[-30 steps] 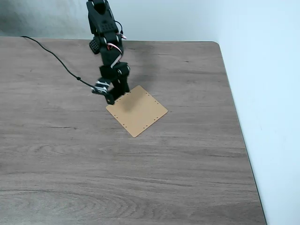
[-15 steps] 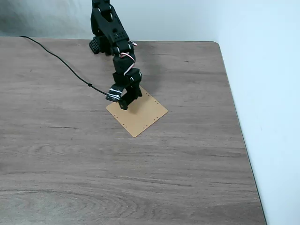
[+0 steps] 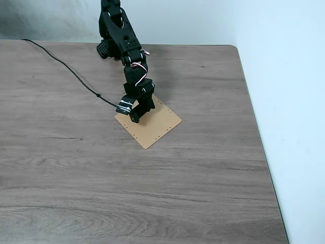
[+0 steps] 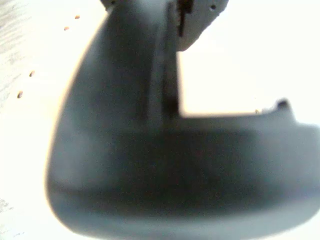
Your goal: Grasp a black block and then place it on the board.
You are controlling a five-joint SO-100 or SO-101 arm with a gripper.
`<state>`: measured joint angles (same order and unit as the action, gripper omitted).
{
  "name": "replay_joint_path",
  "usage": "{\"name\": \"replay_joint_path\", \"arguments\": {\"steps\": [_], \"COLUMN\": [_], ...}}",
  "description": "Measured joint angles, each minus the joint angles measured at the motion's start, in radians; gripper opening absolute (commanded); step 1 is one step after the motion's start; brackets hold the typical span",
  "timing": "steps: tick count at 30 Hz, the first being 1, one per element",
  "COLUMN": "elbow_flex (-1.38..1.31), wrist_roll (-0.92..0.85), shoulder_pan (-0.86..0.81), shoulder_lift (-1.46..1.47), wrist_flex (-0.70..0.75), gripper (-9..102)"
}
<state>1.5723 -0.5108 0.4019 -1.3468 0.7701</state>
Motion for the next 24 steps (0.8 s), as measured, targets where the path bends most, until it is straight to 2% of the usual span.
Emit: {"name": "replay_joint_path", "arguments": {"steps": [16,24], "elbow_flex": [0.006,0.006], "wrist_roll": [-0.057,-0.072], "shoulder_pan": [-0.017,-0.015], "shoulder_lift": [0.020,0.020], "wrist_flex": [-0.002,0.028], "gripper": [25,25]}}
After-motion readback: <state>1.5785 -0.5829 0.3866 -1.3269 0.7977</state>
